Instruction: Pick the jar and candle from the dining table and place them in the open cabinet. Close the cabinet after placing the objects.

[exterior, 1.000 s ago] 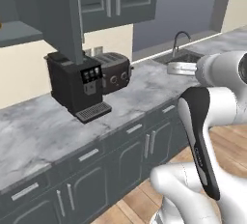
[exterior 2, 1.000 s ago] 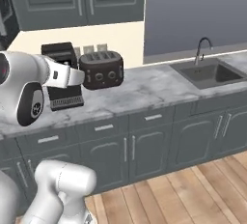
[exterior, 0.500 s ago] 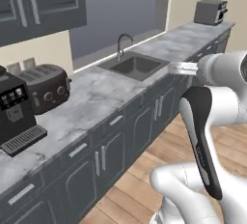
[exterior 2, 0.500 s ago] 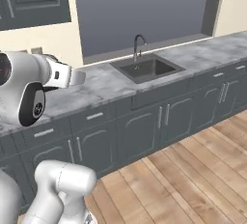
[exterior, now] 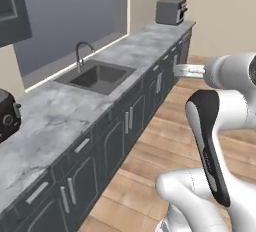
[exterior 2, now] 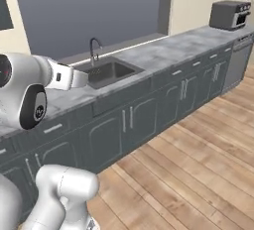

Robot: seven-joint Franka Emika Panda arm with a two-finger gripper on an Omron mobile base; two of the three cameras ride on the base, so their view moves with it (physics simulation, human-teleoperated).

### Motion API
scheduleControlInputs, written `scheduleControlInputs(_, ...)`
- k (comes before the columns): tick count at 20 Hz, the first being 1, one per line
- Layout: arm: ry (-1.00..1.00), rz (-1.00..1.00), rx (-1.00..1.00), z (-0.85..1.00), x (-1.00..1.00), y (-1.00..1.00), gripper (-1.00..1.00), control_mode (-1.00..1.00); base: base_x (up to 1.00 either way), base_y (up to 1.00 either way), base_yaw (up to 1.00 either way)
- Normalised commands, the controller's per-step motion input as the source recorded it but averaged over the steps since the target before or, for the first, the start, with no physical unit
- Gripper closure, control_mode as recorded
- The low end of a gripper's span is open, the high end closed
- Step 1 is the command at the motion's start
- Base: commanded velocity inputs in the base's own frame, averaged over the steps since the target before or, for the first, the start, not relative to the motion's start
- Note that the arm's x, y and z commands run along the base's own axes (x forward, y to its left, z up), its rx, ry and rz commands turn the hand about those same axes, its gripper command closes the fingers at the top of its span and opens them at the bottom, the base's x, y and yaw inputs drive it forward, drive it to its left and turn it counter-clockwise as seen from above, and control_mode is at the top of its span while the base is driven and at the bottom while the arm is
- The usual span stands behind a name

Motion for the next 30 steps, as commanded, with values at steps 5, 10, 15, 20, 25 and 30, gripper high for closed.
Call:
scheduleControlInputs(5,0.00,0.00,0.00,0.00,0.00,0.00,-1.00,1.00,0.35,-0.35,-0.43)
scheduleControlInputs(10,0.00,0.00,0.00,0.00,0.00,0.00,-1.00,1.00,0.55,-0.23,-0.40)
scheduleControlInputs(15,0.00,0.00,0.00,0.00,0.00,0.00,-1.00,1.00,0.59,-0.10,-0.41)
scheduleControlInputs(20,0.00,0.00,0.00,0.00,0.00,0.00,-1.00,1.00,0.61,-0.07,-0.39)
scheduleControlInputs(25,0.00,0.00,0.00,0.00,0.00,0.00,-1.00,1.00,0.57,-0.01,-0.39)
scheduleControlInputs(30,0.00,0.00,0.00,0.00,0.00,0.00,-1.00,1.00,0.55,0.05,-0.39)
